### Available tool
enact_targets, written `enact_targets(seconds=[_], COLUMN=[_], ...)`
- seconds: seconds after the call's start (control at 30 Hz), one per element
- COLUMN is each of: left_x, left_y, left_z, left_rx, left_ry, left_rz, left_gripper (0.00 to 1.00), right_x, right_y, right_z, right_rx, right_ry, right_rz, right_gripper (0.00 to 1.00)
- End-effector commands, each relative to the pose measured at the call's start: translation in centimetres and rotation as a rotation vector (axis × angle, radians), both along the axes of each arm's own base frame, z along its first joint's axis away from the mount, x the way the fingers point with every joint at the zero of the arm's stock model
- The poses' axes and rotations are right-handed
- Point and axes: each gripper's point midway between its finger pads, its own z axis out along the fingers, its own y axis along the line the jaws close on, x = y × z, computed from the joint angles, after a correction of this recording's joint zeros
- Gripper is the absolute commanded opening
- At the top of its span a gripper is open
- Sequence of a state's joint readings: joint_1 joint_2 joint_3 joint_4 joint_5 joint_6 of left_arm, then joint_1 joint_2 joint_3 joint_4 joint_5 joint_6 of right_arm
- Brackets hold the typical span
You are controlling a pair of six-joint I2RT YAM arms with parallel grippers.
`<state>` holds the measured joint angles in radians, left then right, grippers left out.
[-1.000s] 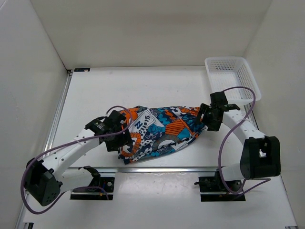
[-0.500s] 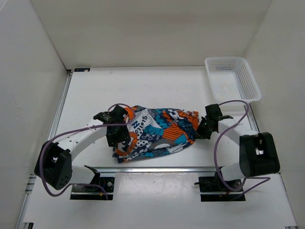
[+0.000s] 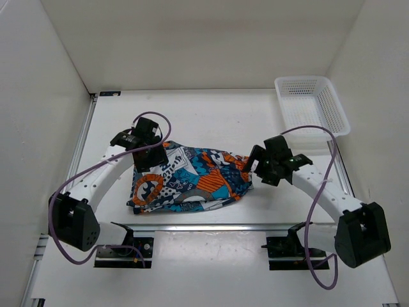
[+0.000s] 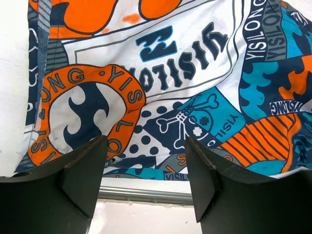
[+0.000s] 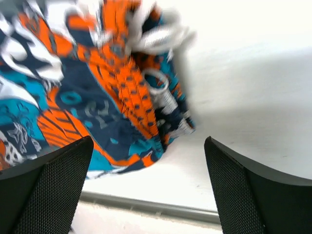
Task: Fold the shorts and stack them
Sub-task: Fold the shorts
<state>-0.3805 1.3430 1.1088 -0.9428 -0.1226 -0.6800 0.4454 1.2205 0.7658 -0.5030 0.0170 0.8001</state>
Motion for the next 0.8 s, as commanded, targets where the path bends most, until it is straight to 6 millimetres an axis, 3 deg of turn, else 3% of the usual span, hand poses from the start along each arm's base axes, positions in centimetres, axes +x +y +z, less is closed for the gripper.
enact_targets(seconds=[0.0,0.23,0.43,0.53,0.63,0.67,0.77], left_x=[0.5,0.5,0.5,0.4,0.5,0.5,0.5], left_y=[0.2,0.0,0.1,0.3,0.5,0.5,0.6], left_z=[1.2,0.6,0.6,0.4,0.4,0.4,0.4], left_rx=[-0.002,-0.003,-0.01,-0.015,-0.015,-0.015,-0.023], left_ry=[-0.02,0.002,0.005,0.016,0.016,0.016,0.019], left_rz=[-0.013,-0.017,-0.011,-0.006,0.003,0.003,0.009], left_gripper=[0.75,0.75,0.75,0.75,0.75,0.75,0.75], right_x=[0.2,0.9,1.7,1.5,1.3,1.4,1.5], right_y=[-2.5,0.0,1.3,1.7,1.2,1.1,0.0], right_z=[0.4,-2.4,-5.7,-6.6,-7.3,-7.4,-7.2], right_rx=[-0.09,0.012,0.035,0.031,0.002,-0.007,-0.044], right_ry=[-0.022,0.04,0.076,0.1,0.114,0.11,0.105], right_rz=[-0.012,0.083,0.111,0.113,0.083,0.078,0.046], right_gripper=[0.99,0.97,0.83,0.65,0.37,0.22,0.03])
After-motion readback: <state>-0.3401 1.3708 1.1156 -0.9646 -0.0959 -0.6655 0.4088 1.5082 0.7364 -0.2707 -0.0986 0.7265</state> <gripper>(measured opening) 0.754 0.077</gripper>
